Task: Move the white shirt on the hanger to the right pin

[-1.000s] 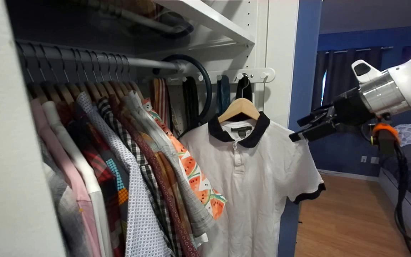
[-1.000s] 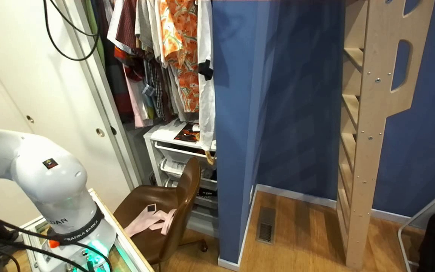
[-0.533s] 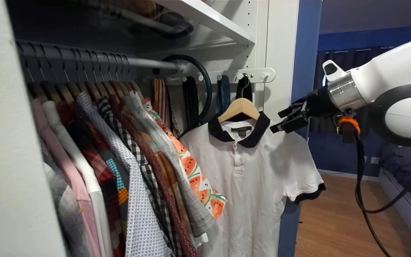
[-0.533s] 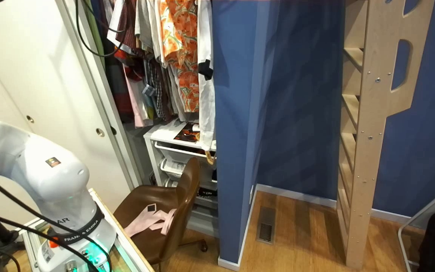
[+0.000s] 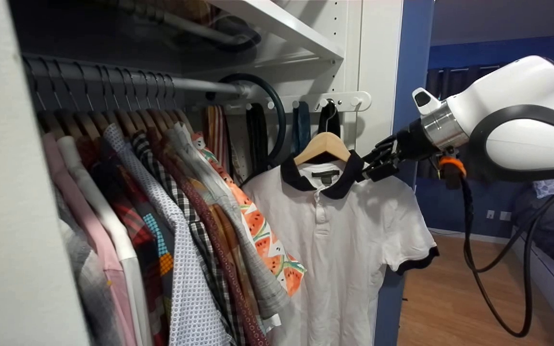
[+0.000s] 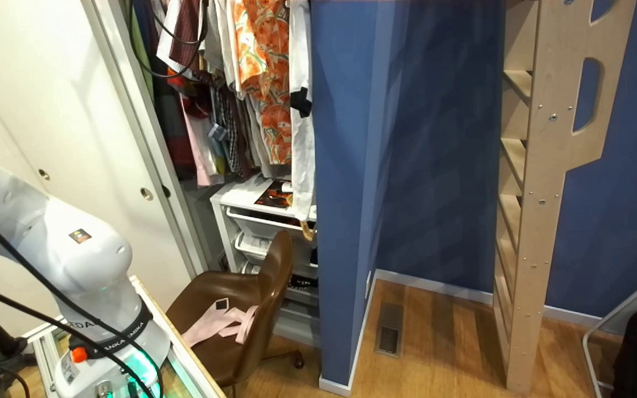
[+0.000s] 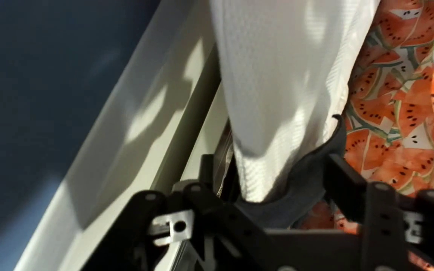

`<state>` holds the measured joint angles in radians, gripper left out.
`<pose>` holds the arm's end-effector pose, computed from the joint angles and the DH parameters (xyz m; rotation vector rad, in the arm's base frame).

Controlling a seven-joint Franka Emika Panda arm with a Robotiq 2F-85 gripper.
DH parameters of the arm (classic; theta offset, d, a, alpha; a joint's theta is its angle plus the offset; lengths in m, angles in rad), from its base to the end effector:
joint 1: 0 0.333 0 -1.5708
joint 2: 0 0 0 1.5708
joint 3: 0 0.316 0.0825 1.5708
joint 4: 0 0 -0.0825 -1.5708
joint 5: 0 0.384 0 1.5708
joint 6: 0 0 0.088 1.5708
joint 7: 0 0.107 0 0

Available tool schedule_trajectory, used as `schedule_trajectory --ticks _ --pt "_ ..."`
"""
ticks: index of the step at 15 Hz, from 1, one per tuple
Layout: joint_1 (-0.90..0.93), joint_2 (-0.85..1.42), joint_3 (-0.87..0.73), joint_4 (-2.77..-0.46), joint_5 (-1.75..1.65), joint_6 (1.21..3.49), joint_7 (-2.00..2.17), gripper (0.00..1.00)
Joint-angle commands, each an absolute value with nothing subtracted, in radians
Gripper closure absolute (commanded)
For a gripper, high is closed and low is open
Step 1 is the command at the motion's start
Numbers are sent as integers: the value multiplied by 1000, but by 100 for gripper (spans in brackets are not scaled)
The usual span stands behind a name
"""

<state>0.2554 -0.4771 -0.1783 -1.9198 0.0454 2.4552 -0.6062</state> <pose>0.4405 0.0047 0.7960 2.5045 0.8281 1.4473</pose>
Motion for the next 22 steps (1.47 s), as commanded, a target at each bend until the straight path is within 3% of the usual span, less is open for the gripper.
schedule_trajectory --ticks 1,7,22 --pt "264 -458 -192 -1865 110 2389 -676 56" --pt "257 -486 -188 -1853 177 2386 -695 96" --pt "282 -574 -206 -1883 295 2414 -729 94"
